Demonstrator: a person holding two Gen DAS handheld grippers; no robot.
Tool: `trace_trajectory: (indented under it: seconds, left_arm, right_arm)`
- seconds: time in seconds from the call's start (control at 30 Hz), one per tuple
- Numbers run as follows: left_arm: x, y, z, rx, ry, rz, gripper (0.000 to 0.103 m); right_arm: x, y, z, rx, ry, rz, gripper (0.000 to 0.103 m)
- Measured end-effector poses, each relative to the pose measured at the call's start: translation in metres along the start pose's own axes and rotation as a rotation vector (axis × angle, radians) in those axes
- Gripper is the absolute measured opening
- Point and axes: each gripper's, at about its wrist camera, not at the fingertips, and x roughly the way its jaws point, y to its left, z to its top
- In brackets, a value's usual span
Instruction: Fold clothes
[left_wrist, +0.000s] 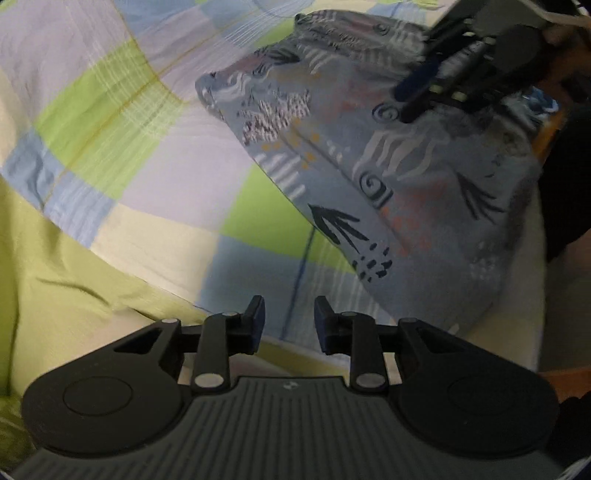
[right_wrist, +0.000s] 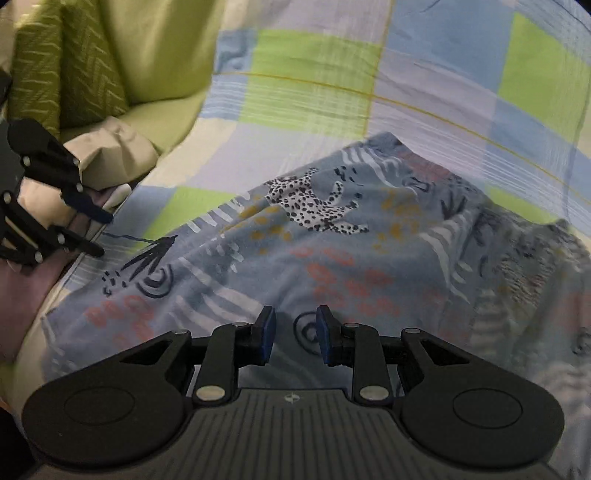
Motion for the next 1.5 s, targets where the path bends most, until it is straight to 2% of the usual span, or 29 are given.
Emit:
trace_trajectory:
  seconds: [0.1, 0.27, 0.43, 0.57, 0.67, 0.73, 0.77, 0.83, 0.9, 0.93, 1.07, 1.1, 1.2, 1.3, 1.37, 1.47, 1.5]
  left_arm:
    - [-0.018, 0.022, 0.01, 0.027, 0.005, -0.03, 0.031]
    - [-0.031, 0.043, 0.037, 0.126, -0.005, -0.033, 0.034]
    - [-0.024, 0.05, 0.059, 0.278, 0.008, -0.06, 0.038]
    - [-0.016, 0.055, 0.07, 0.298, 0.018, -0.089, 0.041]
    - [-0.006, 0.057, 0.074, 0.297, 0.039, -0.107, 0.042]
    - [0.0, 0.056, 0.076, 0.314, 0.05, -0.109, 0.042]
    - [0.003, 0.055, 0.078, 0.324, 0.056, -0.109, 0.042]
    - [0.007, 0.055, 0.083, 0.344, 0.061, -0.105, 0.042]
    - [0.009, 0.054, 0.089, 0.401, 0.055, -0.085, 0.049]
    - [0.01, 0.055, 0.092, 0.449, 0.047, -0.062, 0.052]
    - [0.021, 0.059, 0.107, 0.651, 0.047, 0.002, 0.053]
    - [0.024, 0.061, 0.111, 0.694, 0.039, 0.012, 0.053]
    - [0.036, 0.065, 0.122, 0.821, -0.007, 0.044, 0.063]
    - [0.057, 0.061, 0.127, 0.966, -0.04, 0.05, 0.064]
    - [0.074, 0.055, 0.126, 1.112, -0.055, 0.057, 0.064]
    - [0.102, 0.054, 0.125, 1.307, -0.085, 0.082, 0.064]
    - [0.11, 0.057, 0.127, 1.342, -0.095, 0.085, 0.064]
  right_arm:
    - [-0.032, 0.028, 0.008, 0.029, 0.048, -0.043, 0.031]
    - [-0.063, 0.115, 0.015, 0.035, 0.124, -0.012, 0.035]
    - [-0.036, 0.195, 0.018, -0.028, 0.127, -0.033, 0.036]
    - [0.008, 0.225, 0.009, -0.095, 0.167, -0.063, 0.039]
    - [0.024, 0.231, 0.002, -0.137, 0.182, -0.121, 0.042]
    - [0.025, 0.231, 0.002, -0.173, 0.168, -0.128, 0.044]
    - [0.026, 0.229, 0.004, -0.187, 0.167, -0.125, 0.041]
    - [0.023, 0.215, 0.008, -0.143, 0.174, -0.109, 0.015]
    - [0.016, 0.198, 0.011, -0.09, 0.168, -0.098, 0.011]
    - [0.012, 0.191, 0.013, -0.07, 0.16, -0.088, 0.009]
    - [-0.015, 0.175, 0.028, -0.025, 0.106, -0.01, 0.007]
    - [-0.023, 0.171, 0.034, -0.015, 0.094, 0.009, 0.007]
    - [-0.04, 0.163, 0.051, 0.05, 0.06, 0.056, 0.007]
    - [-0.061, 0.153, 0.068, 0.105, 0.011, 0.106, 0.007]
    - [-0.07, 0.15, 0.075, 0.118, -0.01, 0.126, 0.006]
    - [-0.074, 0.142, 0.076, 0.209, -0.005, 0.118, 0.006]
    - [-0.075, 0.14, 0.073, 0.249, -0.001, 0.108, 0.006]
